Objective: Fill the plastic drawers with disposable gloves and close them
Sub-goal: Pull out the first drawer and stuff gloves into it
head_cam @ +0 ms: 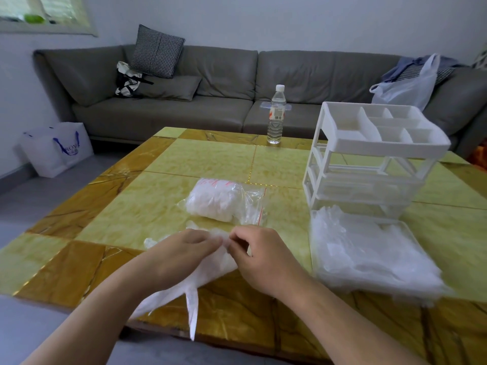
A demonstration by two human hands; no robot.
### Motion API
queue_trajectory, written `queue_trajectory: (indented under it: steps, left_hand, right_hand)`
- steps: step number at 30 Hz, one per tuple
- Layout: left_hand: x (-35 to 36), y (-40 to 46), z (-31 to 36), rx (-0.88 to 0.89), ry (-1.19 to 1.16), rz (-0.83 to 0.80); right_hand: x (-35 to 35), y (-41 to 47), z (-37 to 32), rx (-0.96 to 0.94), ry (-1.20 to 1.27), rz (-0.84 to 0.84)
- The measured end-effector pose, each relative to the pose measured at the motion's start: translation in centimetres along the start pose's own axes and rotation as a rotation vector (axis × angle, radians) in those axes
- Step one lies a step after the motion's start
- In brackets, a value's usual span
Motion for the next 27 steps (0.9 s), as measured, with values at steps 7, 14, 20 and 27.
queue_trajectory:
  steps: [7, 14, 20, 27]
  left_hand:
    - [0.6, -0.7, 1.6, 0.123, 0.21, 0.06]
    - [-0.8, -1.2, 2.9, 0.25, 0.001, 0.095]
    - [-1.7, -1.8, 3.6, 0.307, -0.054, 0.139]
    - [-4.4, -3.0, 3.8, 0.258, -0.148, 0.298]
  right_hand:
    - [-1.5, 0.4, -0.4, 0.041, 0.123, 0.031]
    - [-4.7, 0.4, -1.6, 0.02, -0.053, -0.165]
    - [-7.6, -0.2, -1.8, 0.024, 0.137, -0.046]
    - [-10.8, -0.9, 0.5, 0.166, 0.225, 0.027]
Point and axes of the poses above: each hand's wrist, its own y-axis towards the middle knuckle, its own x-axis out of the palm, z = x × y, the point moved 6 cm from there along y, towards the middle knuckle, and after that the axes turned 1 degree about -y, right-handed, at the moved point
